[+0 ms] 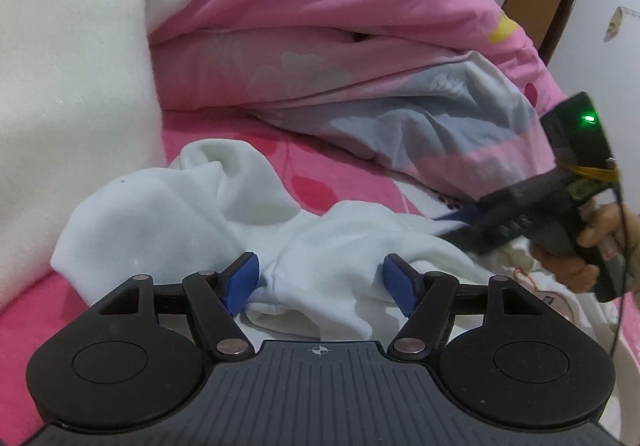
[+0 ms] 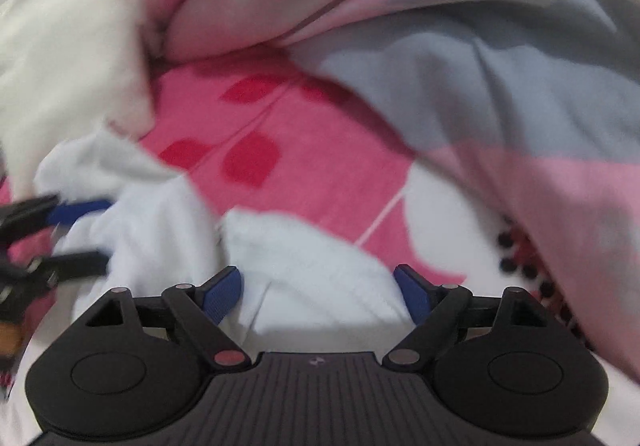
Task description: Fold clothes
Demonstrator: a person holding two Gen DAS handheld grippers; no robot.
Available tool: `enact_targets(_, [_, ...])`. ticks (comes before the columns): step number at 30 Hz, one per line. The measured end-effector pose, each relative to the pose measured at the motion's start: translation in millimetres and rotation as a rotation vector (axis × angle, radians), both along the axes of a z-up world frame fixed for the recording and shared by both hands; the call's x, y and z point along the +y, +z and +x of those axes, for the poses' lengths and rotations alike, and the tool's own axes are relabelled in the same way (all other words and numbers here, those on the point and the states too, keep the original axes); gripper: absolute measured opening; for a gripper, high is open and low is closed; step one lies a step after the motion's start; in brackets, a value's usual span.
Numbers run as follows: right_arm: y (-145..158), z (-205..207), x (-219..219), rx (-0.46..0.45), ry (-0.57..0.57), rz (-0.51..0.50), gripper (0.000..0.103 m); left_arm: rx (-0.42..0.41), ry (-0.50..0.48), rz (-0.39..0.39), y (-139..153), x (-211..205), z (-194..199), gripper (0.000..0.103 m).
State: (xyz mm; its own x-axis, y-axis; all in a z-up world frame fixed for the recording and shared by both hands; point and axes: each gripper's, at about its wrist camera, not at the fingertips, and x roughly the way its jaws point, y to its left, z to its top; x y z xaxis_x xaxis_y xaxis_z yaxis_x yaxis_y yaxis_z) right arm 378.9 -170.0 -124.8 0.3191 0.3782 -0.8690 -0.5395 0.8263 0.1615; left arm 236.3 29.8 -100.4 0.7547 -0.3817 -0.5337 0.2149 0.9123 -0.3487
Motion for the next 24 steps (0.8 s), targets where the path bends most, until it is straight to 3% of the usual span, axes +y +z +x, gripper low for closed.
enact_targets(4, [7.4,-17.9,-1.2,0.03,0.067,-0.033,0.08,-0.023,0.015,0.02,-0.1,0.2,-2.2,0.069])
enact_targets(8, [1.4,-36.5,16.1,-0.059,0.071,-0.145,0.072,-0.047,0.031,0.026,0.3,1.6,-3.0,0.069])
enact_targets(10, [4.0,-46.5,22.7,-0.118,0.029,-0.175,0.047,-0.064,0.041,0.024,0.5,2.7,-3.7,0.069])
enact_targets(11, [6.3,-51.1,25.3,-0.14,0.0,-0.186,0.041,-0.07,0.046,0.023,1.0,3.1,-3.6,0.069])
enact_targets(12, [9.3,-55.9,27.6,-0.161,-0.033,-0.205,0.025,-0.076,0.051,0.02,1.5,3.6,-3.5,0.069])
enact_targets(14, [14.7,-67.1,32.0,-0.217,-0.078,-0.252,0.014,-0.088,0.057,0.002,2.8,5.9,-3.9,0.069])
enact_targets(17, [24.4,-77.6,36.4,-0.321,-0.146,-0.318,0.012,-0.105,0.063,-0.023,5.0,8.8,-5.8,0.069])
enact_targets(21, [49.2,-83.8,49.0,-0.62,-0.171,-0.473,0.011,-0.124,0.069,-0.045,7.0,11.5,-8.0,0.069])
enact_targets(24, [69.6,-65.4,51.2,-0.741,-0.22,-0.53,0.011,-0.125,0.068,-0.051,7.3,11.5,-7.9,0.069])
